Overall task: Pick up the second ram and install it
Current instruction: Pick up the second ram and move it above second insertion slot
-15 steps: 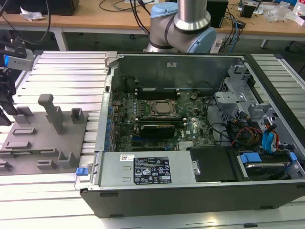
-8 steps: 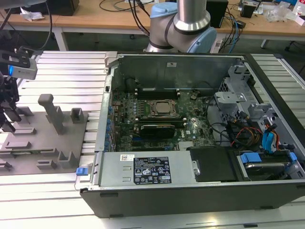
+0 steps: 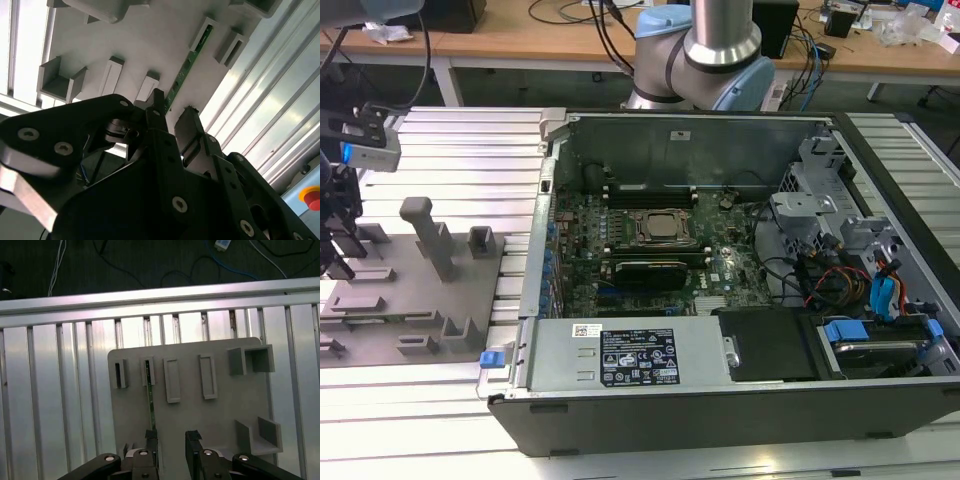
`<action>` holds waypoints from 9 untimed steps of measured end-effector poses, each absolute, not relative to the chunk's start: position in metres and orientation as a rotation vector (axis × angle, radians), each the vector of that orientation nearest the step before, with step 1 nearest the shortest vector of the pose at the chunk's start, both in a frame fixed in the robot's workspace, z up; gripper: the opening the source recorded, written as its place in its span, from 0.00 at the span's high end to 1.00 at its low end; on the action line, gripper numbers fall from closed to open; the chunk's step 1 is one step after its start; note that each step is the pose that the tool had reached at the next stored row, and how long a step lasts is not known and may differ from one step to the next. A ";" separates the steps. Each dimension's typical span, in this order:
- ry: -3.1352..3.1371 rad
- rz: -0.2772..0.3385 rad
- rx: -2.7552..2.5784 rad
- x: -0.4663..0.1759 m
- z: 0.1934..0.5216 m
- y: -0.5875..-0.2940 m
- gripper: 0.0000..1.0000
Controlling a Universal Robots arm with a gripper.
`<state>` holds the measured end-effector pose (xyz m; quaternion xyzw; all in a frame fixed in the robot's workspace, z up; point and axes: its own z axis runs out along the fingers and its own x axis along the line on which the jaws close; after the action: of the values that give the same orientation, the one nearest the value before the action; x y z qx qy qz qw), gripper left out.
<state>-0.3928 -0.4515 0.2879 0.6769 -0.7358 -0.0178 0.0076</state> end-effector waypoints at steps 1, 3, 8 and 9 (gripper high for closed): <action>-2.300 -0.056 2.117 -0.393 0.287 -0.452 0.64; -2.299 -0.056 2.118 -0.393 0.285 -0.452 0.64; -2.293 -0.056 2.124 -0.393 0.279 -0.454 0.64; -2.292 -0.056 2.125 -0.393 0.278 -0.455 0.64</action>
<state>-0.3927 -0.4552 0.2777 0.6798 -0.7331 -0.0178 0.0076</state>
